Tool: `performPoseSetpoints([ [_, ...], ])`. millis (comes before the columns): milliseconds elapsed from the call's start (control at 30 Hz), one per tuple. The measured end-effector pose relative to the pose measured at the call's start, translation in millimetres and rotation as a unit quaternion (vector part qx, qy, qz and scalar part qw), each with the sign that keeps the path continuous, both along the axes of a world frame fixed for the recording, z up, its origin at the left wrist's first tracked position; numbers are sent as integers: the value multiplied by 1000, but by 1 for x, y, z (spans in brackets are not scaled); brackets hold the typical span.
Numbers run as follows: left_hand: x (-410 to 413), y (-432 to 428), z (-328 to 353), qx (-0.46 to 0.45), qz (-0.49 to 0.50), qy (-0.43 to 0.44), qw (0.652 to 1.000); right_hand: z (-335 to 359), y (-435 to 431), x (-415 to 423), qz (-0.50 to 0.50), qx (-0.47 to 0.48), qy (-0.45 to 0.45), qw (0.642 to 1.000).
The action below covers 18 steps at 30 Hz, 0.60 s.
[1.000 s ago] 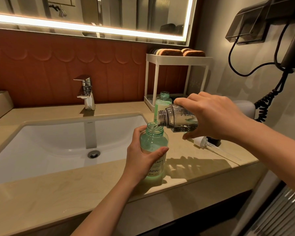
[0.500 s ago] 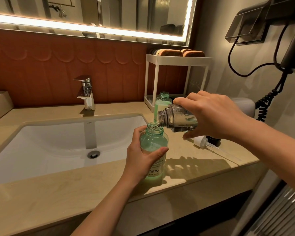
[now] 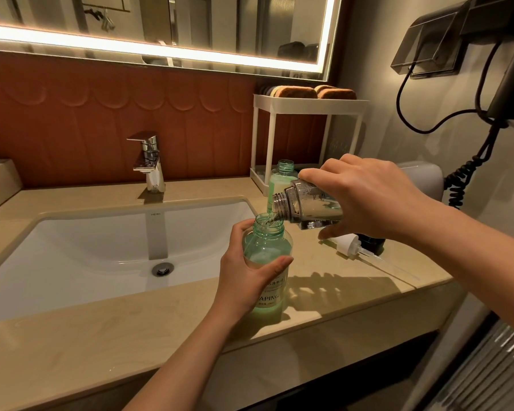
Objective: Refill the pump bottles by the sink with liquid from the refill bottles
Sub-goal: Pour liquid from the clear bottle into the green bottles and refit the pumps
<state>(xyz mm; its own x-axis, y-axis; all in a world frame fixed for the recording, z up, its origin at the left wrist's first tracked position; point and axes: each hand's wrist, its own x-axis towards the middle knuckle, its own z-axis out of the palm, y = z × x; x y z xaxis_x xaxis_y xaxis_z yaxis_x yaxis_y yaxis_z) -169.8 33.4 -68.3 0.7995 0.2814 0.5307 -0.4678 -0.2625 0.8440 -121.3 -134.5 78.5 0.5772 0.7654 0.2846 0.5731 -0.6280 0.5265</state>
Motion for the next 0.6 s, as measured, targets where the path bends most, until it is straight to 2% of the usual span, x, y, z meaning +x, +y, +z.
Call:
performPoseSetpoints([
  [600, 0, -1, 1, -5, -5, 1, 1000, 9, 4, -4, 1, -33, -12, 999],
])
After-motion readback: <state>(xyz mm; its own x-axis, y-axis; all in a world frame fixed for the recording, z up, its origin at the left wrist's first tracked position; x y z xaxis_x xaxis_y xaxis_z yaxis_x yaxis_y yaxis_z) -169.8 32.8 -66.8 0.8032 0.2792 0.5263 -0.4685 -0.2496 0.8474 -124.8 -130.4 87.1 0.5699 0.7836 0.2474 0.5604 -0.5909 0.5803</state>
